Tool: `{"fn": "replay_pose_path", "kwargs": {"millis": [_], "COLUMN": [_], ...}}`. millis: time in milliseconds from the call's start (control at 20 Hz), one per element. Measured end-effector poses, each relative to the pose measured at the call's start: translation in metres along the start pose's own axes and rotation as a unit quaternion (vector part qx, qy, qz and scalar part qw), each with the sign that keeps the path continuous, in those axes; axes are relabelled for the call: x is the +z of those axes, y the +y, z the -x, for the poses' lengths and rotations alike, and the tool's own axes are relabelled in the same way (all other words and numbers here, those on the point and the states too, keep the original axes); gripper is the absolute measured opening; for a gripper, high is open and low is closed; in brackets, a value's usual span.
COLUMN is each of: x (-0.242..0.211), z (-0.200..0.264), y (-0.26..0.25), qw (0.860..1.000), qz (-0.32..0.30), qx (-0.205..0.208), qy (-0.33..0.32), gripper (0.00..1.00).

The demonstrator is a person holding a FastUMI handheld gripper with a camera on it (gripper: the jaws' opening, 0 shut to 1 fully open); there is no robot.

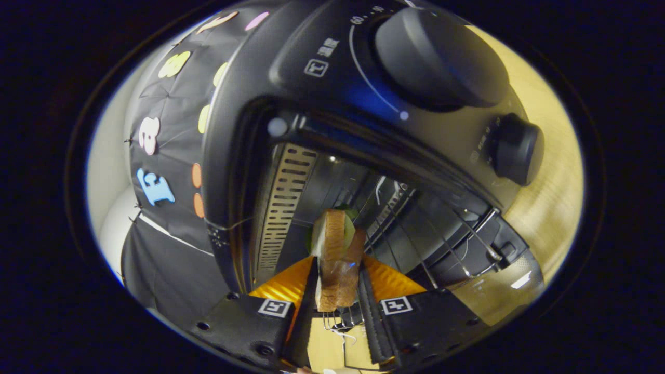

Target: Open the toaster oven, put the food inside, and close the toaster oven door.

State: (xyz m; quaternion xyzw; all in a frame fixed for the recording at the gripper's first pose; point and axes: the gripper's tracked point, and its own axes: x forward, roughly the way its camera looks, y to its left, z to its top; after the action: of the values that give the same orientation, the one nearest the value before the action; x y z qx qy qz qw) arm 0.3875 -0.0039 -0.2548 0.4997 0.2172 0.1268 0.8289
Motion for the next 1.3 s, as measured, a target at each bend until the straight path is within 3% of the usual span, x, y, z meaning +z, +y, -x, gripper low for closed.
{"fn": "replay_pose_path", "kwargs": {"millis": [150,300,400,550,850,1100,1300], "x": [0.014,0.009,0.007,0.008,0.0,-0.053,-0.095], "z": [0.011,0.017,0.027,0.041,0.086,0.134,0.161], "y": [0.002,-0.002,0.0,-0.008,-0.015,-0.031,-0.041], "qw": [0.999,0.997,0.996,0.988,0.934,0.889,0.866], "qz": [0.041,0.058,0.051,0.109,0.295,0.383,0.421], "qx": [-0.016,-0.054,-0.066,-0.111,-0.2,-0.247,-0.262], "qy": [-0.022,-0.016,-0.013,-0.019,-0.009,0.044,0.059], "gripper": [0.57,0.8,0.86,0.92,0.98,0.98,0.98]}}
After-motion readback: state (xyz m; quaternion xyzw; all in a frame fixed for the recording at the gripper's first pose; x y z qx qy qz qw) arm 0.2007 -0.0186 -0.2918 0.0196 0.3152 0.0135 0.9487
